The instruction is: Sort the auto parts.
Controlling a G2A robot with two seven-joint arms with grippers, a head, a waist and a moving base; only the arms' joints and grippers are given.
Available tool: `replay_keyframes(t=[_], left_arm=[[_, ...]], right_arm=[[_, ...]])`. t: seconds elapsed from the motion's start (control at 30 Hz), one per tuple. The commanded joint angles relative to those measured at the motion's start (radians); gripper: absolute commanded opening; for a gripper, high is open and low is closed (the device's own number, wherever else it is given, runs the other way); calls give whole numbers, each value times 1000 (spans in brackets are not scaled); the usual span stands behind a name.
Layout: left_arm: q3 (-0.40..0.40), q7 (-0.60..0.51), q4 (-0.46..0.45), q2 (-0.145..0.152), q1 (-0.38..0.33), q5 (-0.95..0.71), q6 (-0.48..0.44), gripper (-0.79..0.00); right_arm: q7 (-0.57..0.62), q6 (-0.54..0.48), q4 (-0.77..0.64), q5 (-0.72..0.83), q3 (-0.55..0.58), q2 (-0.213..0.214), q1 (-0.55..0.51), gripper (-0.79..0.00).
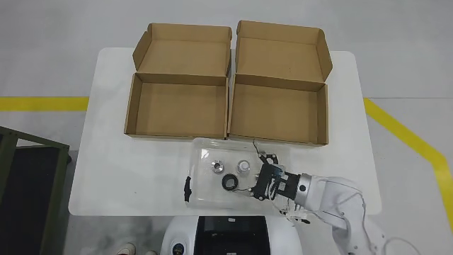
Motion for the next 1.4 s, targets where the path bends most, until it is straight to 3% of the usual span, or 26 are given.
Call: replay_keyframes(t=[0.0,0.07,0.3,0.5,0.9,1.0,1.13,1.3,1.37], left_arm=[[0,0,0,0,0,0,0,0],[0,0,0,0,0,0,0,0],[0,0,0,0,0,0,0,0],[0,0,0,0,0,0,0,0],[0,0,0,0,0,0,0,0],[0,0,0,0,0,0,0,0],[0,0,0,0,0,0,0,0],[0,0,0,0,0,0,0,0],[0,0,0,0,0,0,0,0]], right_arm=[[13,1,10,4,-4,2,2,0],[31,-3,18,0,-10,4,6,-71],[49,43,50,-18,-19,10,24,-43],[41,65,72,-47,-35,14,37,-163],[48,59,117,-59,-59,24,70,-311],[55,56,124,-54,-64,26,78,-397],[62,53,130,-44,-69,30,85,-425],[60,45,133,-25,-71,34,87,-520],[55,42,134,-14,-73,36,86,-606]])
